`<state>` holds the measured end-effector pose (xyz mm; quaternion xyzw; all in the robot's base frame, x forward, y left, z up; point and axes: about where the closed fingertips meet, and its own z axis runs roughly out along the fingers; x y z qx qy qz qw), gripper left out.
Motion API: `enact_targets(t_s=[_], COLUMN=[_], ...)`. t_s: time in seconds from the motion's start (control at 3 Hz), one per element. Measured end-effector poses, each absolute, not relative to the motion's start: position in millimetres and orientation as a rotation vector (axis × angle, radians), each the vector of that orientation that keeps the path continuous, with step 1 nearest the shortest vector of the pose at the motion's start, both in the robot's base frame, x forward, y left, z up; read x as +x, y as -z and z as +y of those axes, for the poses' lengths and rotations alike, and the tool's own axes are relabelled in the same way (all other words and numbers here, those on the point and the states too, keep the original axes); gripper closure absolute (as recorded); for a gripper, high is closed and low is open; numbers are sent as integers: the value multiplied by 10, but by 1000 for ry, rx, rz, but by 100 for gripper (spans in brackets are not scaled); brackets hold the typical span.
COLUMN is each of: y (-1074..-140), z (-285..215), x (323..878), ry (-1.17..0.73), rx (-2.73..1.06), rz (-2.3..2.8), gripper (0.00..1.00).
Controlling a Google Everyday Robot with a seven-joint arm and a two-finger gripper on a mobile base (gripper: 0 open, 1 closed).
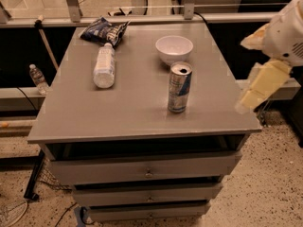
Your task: Place redbull can into white bowl
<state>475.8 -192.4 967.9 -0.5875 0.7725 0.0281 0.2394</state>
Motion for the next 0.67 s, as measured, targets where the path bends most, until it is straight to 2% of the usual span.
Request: enact_targets(t_s=[0.33, 0.67], y=[-9543, -9522], z=[-1658, -1577], x=[5003, 5032], ry=[-280, -331], rx=[-1592, -1587], rz=[2004, 1982], gripper=[0, 0])
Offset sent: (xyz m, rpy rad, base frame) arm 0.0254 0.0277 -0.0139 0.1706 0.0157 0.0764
